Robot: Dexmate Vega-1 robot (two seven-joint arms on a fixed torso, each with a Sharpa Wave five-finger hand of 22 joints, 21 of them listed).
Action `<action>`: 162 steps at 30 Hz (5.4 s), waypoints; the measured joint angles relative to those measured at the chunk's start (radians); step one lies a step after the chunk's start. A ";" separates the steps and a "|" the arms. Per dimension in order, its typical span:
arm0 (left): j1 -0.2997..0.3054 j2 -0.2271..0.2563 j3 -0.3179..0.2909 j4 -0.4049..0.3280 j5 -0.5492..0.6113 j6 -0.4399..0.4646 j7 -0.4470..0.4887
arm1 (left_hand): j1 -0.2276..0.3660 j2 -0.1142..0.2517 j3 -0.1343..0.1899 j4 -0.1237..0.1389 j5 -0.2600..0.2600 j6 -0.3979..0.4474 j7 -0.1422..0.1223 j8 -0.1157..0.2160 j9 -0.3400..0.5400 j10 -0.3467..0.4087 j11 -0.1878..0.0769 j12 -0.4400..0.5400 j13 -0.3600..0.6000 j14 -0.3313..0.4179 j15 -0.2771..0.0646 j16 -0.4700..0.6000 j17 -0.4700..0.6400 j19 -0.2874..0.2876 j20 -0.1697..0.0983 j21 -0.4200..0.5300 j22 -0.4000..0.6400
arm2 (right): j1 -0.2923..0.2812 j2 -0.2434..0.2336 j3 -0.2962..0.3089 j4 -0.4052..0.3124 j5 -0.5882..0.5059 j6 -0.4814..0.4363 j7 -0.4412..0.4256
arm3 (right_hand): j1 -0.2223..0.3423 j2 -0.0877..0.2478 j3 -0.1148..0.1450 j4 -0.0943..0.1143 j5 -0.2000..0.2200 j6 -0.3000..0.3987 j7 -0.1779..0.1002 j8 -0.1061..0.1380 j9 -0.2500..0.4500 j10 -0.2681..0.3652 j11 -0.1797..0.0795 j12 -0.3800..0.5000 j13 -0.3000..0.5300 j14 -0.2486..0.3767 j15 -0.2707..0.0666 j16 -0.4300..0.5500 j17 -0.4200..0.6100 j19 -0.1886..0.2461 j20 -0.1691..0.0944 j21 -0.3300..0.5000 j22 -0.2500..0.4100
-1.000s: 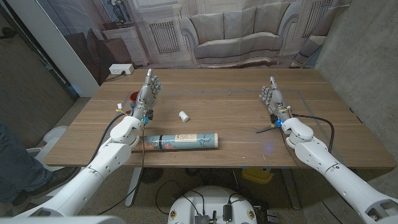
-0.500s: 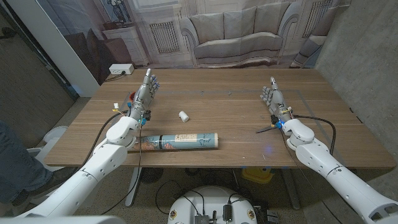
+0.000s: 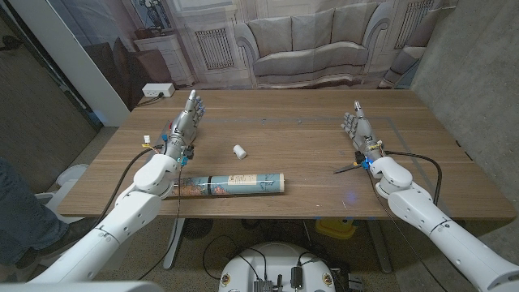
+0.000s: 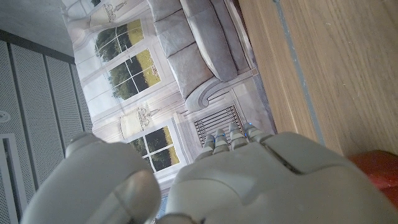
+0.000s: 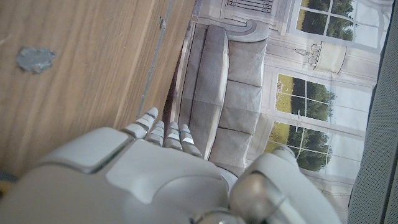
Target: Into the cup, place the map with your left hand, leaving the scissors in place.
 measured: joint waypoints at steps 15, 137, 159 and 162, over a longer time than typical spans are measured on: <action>0.052 0.014 -0.026 -0.039 0.032 -0.028 0.022 | 0.013 0.013 -0.003 -0.003 0.000 0.039 -0.010 0.008 0.000 0.024 -0.012 0.000 0.000 0.019 -0.009 0.008 0.005 0.000 0.000 0.000 0.000 | -0.029 -0.008 0.008 -0.037 -0.015 0.002 -0.028 | 0.004 0.004 0.000 0.000 0.000 0.011 -0.011 0.000 0.000 0.010 -0.004 0.000 0.000 0.023 -0.006 0.006 0.001 0.019 0.002 0.000 0.000; 0.408 -0.084 -0.128 -0.187 0.437 -0.275 0.147 | 0.071 0.047 -0.007 -0.015 0.000 0.091 -0.027 -0.002 -0.001 0.074 -0.027 0.000 0.005 0.064 -0.025 0.000 0.005 0.000 0.000 0.000 0.005 | -0.154 -0.046 0.077 -0.153 -0.021 0.000 -0.100 | 0.026 0.026 -0.017 -0.008 0.000 0.030 -0.016 0.004 0.000 0.044 -0.002 0.004 0.000 0.046 -0.007 0.006 0.004 0.034 0.002 -0.011 0.005; 0.478 -0.102 -0.180 -0.261 0.590 -0.201 0.224 | 0.075 0.051 -0.012 -0.020 0.000 0.112 -0.030 -0.002 -0.001 0.093 -0.028 0.000 0.005 0.076 -0.034 0.000 0.005 0.000 0.000 0.000 0.005 | -0.147 -0.045 0.076 -0.160 -0.019 -0.016 -0.108 | 0.037 0.024 -0.020 -0.011 0.000 0.030 -0.016 0.004 0.000 0.044 -0.002 0.000 0.000 0.052 -0.002 0.006 0.004 0.044 0.002 -0.011 0.005; 0.485 -0.110 -0.184 -0.268 0.590 -0.201 0.224 | 0.078 0.054 -0.012 -0.020 0.000 0.112 -0.030 -0.002 -0.001 0.093 -0.028 0.000 0.005 0.076 -0.034 0.000 0.005 0.000 0.000 0.000 0.005 | -0.147 -0.045 0.076 -0.160 -0.019 -0.019 -0.110 | 0.041 0.028 -0.020 -0.011 0.000 0.030 -0.016 0.004 0.000 0.044 -0.002 0.000 0.000 0.052 -0.002 0.006 0.004 0.044 0.002 -0.011 0.005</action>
